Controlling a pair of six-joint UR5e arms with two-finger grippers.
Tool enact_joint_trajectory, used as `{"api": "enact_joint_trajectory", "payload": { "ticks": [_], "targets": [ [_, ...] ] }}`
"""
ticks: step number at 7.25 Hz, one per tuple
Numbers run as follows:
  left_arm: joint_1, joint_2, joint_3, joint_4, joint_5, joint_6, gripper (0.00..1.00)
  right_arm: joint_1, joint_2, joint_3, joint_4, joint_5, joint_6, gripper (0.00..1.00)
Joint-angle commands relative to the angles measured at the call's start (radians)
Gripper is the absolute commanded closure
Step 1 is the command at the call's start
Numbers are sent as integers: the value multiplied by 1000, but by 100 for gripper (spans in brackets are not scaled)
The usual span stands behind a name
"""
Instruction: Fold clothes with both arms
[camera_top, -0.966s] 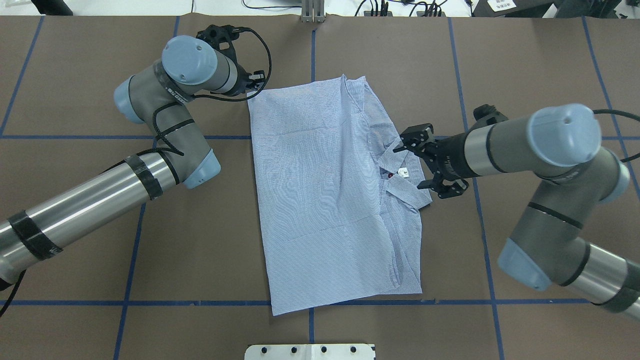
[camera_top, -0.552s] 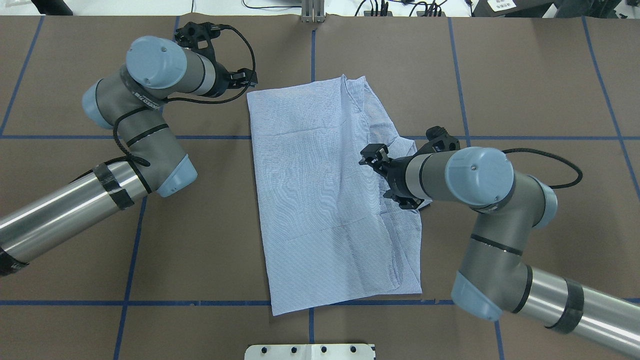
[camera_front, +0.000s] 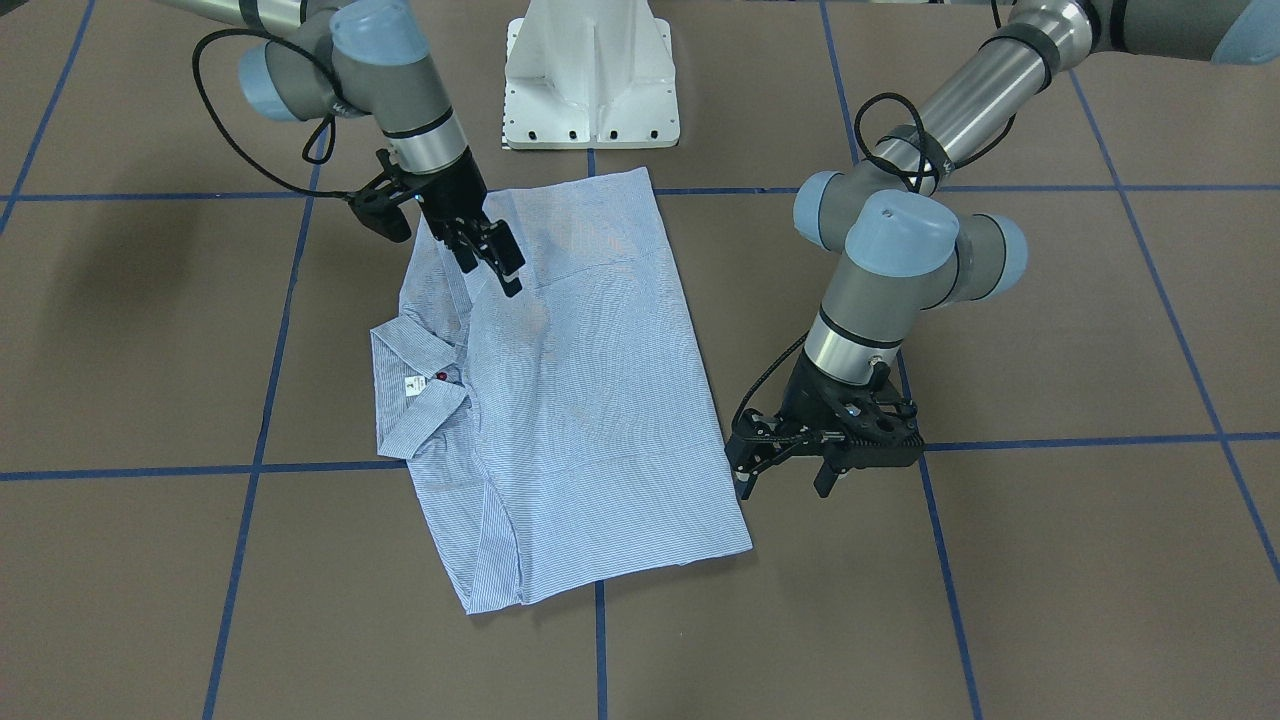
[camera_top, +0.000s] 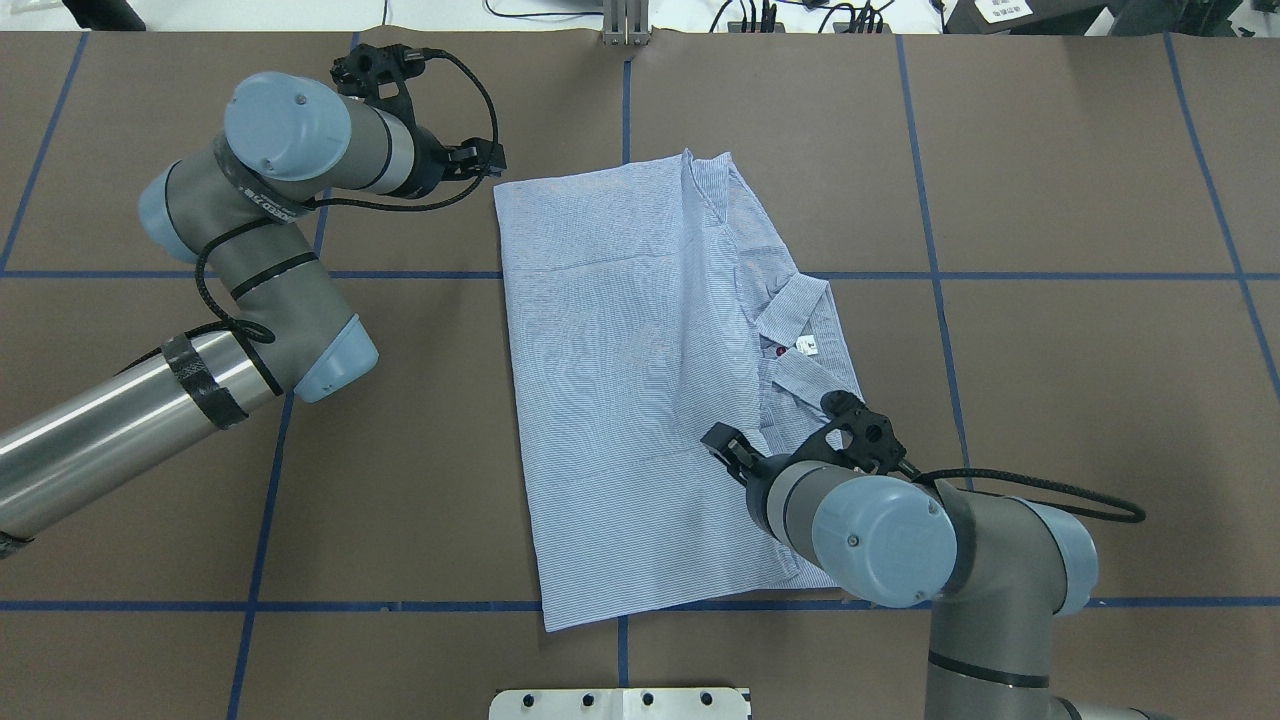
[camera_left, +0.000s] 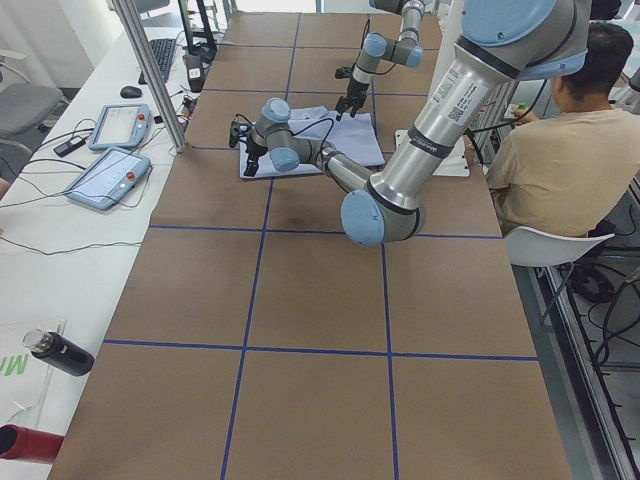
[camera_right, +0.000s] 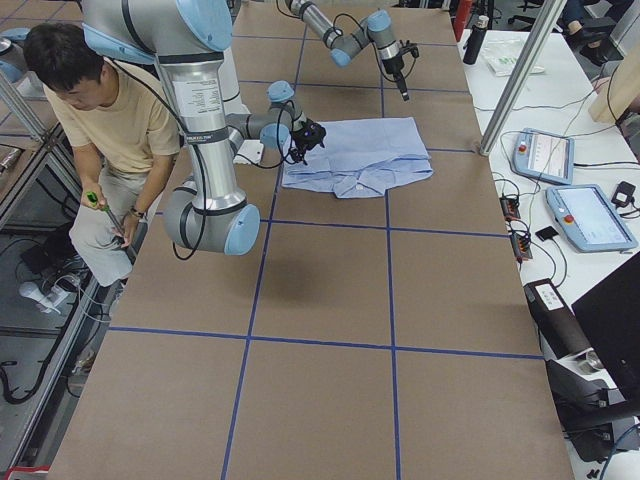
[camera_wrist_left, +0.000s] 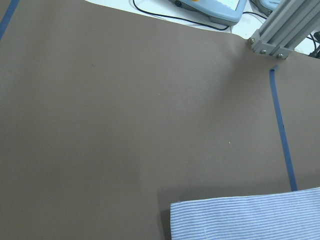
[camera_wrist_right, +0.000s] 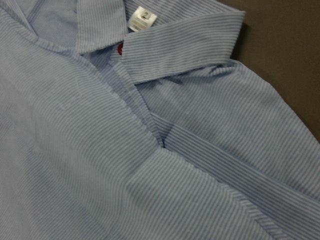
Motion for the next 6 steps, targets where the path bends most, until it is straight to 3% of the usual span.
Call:
{"api": "enact_joint_trajectory", "payload": {
  "ticks": [1,2,3,6],
  "targets": [
    [1,1,-1,0,1,-4,0,-59,-80,87,-35,-8,106,2],
    [1,2,-1,0,3,-4,0,-98,-134,121,-34,-43,225,2],
    [1,2,-1,0,4,-5,0,-151,-133,117,-35,-154,325,5],
    [2,-1,-1,0,6,-24,0,-185,-141,94,-35,-195,435,10]
  ]
}}
